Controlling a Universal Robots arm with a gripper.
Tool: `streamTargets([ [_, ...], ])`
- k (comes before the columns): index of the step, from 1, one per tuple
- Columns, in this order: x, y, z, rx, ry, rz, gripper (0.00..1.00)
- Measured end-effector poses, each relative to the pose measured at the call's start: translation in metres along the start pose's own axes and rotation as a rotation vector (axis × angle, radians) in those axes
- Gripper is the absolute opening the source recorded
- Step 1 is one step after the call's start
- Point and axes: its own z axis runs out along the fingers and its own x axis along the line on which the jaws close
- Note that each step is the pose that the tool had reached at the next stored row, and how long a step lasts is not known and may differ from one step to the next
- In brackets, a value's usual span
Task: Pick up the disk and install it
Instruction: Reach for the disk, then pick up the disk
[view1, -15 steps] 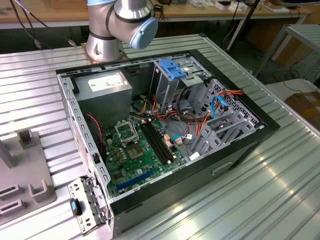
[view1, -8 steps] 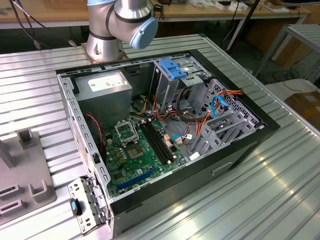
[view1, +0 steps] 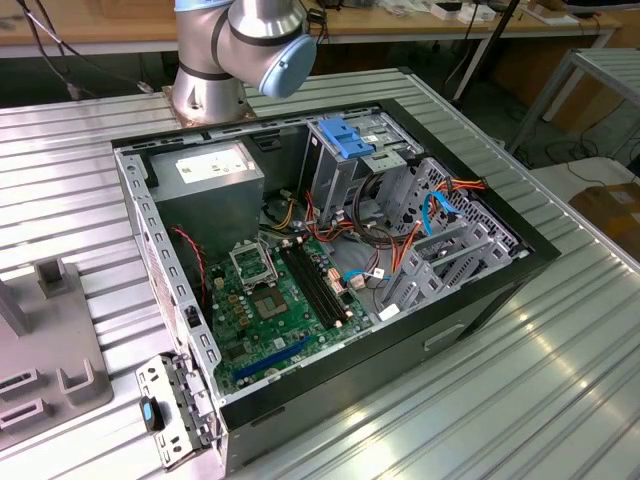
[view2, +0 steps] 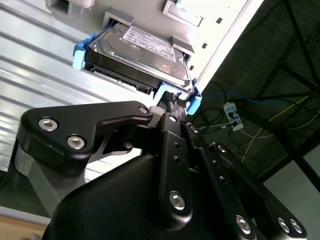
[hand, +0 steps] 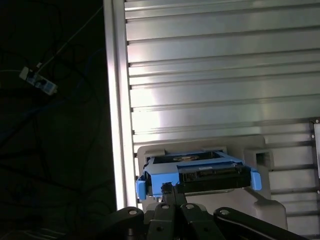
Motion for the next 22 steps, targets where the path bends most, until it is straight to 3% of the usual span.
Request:
streamTargets([
  [7, 0.0039, -0.0004, 0.0025, 0.0011, -0.0021, -0.001, 0.11],
  [22, 0.004, -0.0005, 0.005, 0.0019, -0.0031, -0.001, 0.11],
])
